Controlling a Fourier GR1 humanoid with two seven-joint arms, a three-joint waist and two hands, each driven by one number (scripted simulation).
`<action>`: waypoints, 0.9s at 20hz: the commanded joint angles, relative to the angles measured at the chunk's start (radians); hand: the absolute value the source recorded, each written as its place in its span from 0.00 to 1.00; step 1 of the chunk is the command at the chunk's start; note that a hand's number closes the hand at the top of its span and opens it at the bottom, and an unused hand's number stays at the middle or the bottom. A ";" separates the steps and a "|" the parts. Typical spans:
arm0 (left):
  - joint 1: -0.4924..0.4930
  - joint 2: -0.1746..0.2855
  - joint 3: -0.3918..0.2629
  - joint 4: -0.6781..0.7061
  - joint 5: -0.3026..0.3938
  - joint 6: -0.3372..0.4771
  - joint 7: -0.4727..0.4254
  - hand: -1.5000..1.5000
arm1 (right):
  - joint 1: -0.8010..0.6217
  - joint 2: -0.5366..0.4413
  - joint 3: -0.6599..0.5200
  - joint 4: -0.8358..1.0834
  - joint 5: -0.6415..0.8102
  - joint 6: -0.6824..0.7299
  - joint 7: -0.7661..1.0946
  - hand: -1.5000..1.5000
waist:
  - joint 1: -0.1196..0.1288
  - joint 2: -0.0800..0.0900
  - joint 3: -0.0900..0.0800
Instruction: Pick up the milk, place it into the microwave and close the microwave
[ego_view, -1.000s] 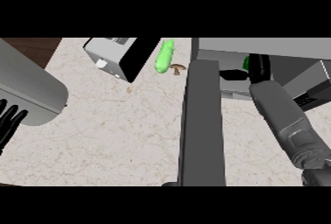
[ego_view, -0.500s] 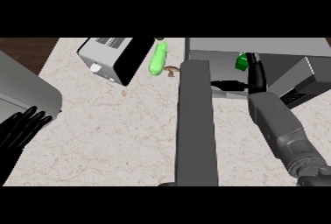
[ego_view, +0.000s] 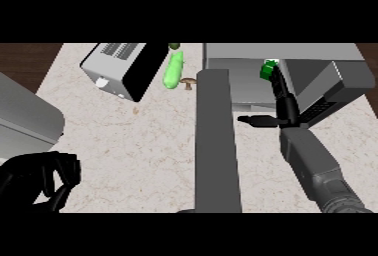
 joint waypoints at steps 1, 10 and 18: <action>0.012 -0.036 -0.106 -0.058 -0.044 0.063 0.037 1.00 | 0.076 0.037 0.005 -0.041 -0.026 0.080 -0.041 0.00 | -0.021 -0.011 -0.001; -0.029 -0.037 -0.237 -0.003 -0.132 0.099 0.022 1.00 | 0.343 0.110 0.108 -0.251 -0.015 0.088 -0.079 0.00 | -0.043 -0.016 -0.003; -0.097 -0.038 -0.411 0.096 -0.281 0.210 -0.070 1.00 | 0.650 0.097 0.163 -0.590 -0.061 0.184 0.012 0.00 | -0.060 -0.019 -0.005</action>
